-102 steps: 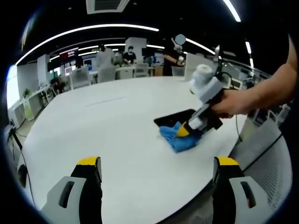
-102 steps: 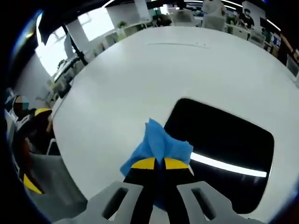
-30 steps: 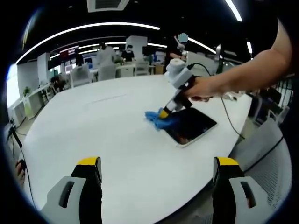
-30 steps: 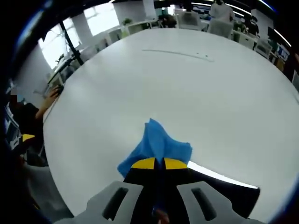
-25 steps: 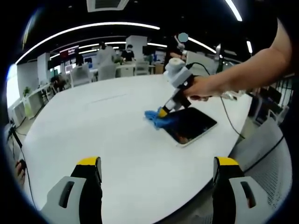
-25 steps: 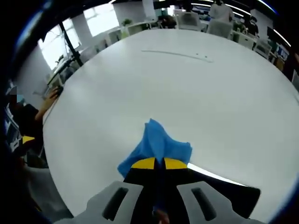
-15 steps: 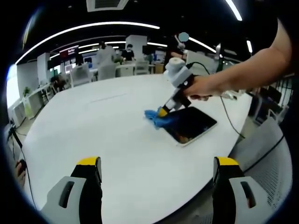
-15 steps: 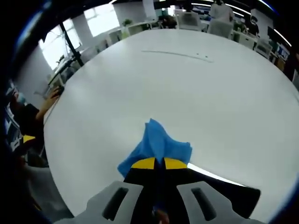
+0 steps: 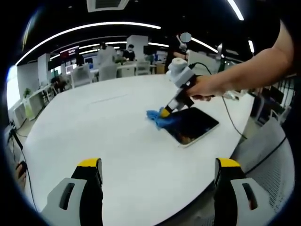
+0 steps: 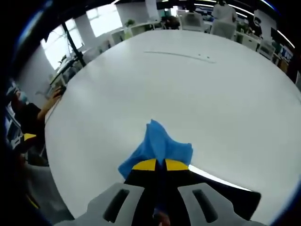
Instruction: Wipe the mirror surface with the cleaning cloth until all visible marks leave the cleaned area.
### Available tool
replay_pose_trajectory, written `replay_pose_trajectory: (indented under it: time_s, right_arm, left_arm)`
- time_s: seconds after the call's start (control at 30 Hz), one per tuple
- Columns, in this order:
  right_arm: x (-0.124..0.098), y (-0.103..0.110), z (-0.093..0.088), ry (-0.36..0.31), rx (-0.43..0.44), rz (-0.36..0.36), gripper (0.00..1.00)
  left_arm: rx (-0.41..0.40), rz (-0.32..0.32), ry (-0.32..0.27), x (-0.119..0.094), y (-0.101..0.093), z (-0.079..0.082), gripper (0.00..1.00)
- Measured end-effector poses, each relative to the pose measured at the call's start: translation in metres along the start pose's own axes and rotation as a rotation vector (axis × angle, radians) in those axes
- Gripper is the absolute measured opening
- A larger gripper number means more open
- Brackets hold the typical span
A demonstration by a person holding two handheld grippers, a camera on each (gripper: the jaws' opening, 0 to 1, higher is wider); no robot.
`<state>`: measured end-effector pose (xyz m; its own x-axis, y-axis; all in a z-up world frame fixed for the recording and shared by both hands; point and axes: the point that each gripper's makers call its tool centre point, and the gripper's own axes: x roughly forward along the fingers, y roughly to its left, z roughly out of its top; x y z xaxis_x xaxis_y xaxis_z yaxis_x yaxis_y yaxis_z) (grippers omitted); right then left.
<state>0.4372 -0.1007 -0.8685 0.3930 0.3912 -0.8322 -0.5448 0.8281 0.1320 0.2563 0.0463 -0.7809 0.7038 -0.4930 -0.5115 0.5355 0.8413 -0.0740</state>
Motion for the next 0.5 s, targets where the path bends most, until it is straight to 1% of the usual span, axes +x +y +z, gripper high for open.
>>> replay_pose_trajectory:
  time_s: [0.07,0.17,0.27,0.5]
  right_arm:
    - [-0.001,-0.002,-0.001,0.001,0.013,0.002,0.00]
    - [-0.001,-0.005,-0.001,0.000,0.007,0.000,0.00]
    - [0.003,-0.011,-0.001,0.001,0.016,0.002,0.00]
    - [-0.002,-0.015,-0.004,-0.001,0.025,-0.004,0.00]
  left_arm:
    - [-0.001,-0.001,-0.001,0.000,0.001,-0.001,1.00]
    - [-0.002,0.000,-0.001,0.000,0.001,-0.001,1.00]
    - [-0.002,-0.001,0.000,0.000,0.001,-0.001,1.00]
    - [0.000,-0.005,0.000,0.001,0.001,-0.002,1.00]
